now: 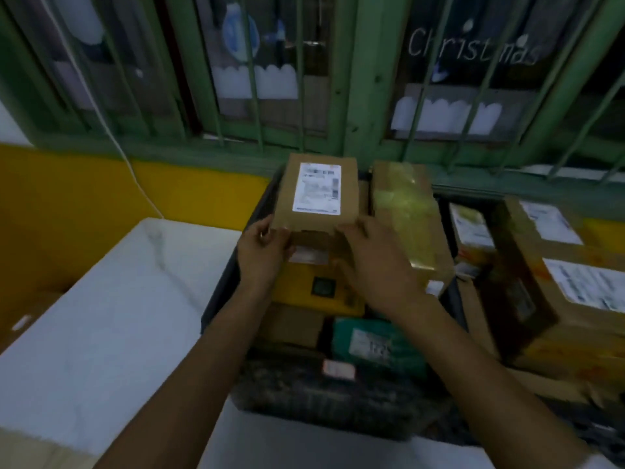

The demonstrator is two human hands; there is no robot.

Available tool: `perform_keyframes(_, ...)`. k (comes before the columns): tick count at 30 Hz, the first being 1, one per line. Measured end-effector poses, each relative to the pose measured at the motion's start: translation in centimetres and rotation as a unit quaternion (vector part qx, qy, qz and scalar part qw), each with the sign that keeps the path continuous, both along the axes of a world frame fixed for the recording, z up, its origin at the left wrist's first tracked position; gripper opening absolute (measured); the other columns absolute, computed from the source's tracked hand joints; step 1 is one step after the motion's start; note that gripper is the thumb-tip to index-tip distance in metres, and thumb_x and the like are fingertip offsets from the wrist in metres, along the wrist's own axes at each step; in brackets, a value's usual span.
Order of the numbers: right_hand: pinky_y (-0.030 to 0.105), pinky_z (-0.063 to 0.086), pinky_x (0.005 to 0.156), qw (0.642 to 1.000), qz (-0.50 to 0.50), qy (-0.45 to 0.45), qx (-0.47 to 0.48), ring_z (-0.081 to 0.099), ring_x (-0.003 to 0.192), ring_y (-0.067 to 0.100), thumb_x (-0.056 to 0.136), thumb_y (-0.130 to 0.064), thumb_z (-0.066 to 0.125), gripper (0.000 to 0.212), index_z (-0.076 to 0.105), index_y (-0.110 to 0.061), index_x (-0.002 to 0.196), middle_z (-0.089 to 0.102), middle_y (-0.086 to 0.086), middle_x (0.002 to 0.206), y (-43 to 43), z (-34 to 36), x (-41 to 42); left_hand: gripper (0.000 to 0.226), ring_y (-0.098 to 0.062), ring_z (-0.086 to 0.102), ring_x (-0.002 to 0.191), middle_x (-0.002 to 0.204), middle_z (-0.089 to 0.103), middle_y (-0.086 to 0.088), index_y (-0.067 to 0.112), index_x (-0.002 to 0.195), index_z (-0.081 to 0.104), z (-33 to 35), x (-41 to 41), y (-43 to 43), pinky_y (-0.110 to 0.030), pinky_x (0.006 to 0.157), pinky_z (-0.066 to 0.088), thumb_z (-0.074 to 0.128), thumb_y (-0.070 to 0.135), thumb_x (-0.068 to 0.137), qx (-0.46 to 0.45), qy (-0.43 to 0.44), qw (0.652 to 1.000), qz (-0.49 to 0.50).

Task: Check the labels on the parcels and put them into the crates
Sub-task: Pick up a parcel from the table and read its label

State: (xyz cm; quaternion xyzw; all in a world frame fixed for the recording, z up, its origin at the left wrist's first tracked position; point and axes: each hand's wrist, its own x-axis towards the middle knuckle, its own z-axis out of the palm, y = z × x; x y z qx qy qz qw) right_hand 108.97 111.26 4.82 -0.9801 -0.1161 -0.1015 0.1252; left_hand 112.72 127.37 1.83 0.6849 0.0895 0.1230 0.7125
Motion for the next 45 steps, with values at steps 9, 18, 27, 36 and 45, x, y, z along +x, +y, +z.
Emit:
perform_keyframes(9, 0.046, 0.008, 0.117, 0.963, -0.070, 0.086, -0.247, 0.061, 0.104, 0.028, 0.098, -0.022, 0.035, 0.030, 0.050, -0.014, 0.123, 0.063, 0.010, 0.117, 2.0, -0.8, 7.9, 0.035, -0.030, 0.053, 0.113, 0.133, 0.055, -0.014, 0.005, 0.133, 0.051, -2.5, 10.3, -2.4, -0.020, 0.078, 0.039, 0.040, 0.015, 0.101, 0.179, 0.107, 0.960, -0.188)
perform_keyframes(18, 0.036, 0.011, 0.115, 0.982, -0.068, 0.064, -0.165, 0.049, 0.123, 0.025, 0.098, -0.031, 0.042, 0.039, 0.047, -0.015, 0.134, 0.054, 0.008, 0.133, 1.9, -0.5, 7.7, 0.052, -0.030, 0.037, 0.134, 0.149, 0.036, -0.014, 0.007, 0.145, 0.033, -1.4, 10.9, -2.8, -0.033, 0.107, 0.033, 0.047, 0.022, 0.097, 0.263, 0.048, 0.950, -0.163)
perform_keyframes(27, 0.037, 0.051, 0.084, 0.966, -0.198, -0.134, 0.100, 0.055, 0.113, 0.028, 0.092, -0.024, 0.058, 0.036, 0.058, -0.013, 0.127, 0.058, 0.010, 0.127, -6.8, 2.7, -9.2, 0.027, 0.016, 0.052, 0.101, 0.113, 0.058, 0.015, 0.018, 0.124, 0.057, 5.8, -2.5, -14.3, -0.007, 0.087, 0.041, 0.050, 0.017, 0.097, 0.122, -0.186, 0.934, -0.279)
perform_keyframes(36, 0.022, 0.040, 0.082, 0.856, -0.453, -0.199, 0.152, 0.056, 0.110, 0.017, 0.093, -0.028, 0.061, 0.032, 0.061, -0.016, 0.122, 0.063, 0.001, 0.119, -19.4, 0.3, -39.6, 0.027, 0.018, 0.056, 0.095, 0.108, 0.060, 0.018, 0.019, 0.123, 0.056, 3.6, -29.4, -30.1, -0.003, 0.079, 0.043, 0.053, 0.016, 0.096, 0.032, -0.163, 0.812, -0.560)
perform_keyframes(45, 0.018, 0.038, 0.088, 0.696, -0.653, -0.249, 0.162, 0.053, 0.114, 0.014, 0.091, -0.027, 0.063, 0.033, 0.061, -0.017, 0.122, 0.057, 0.000, 0.124, -24.9, -2.2, -63.8, 0.028, 0.019, 0.054, 0.098, 0.110, 0.058, 0.027, 0.038, 0.114, 0.056, -0.2, -50.2, -41.4, -0.002, 0.079, 0.043, 0.058, 0.019, 0.093, 0.028, -0.136, 0.692, -0.708)
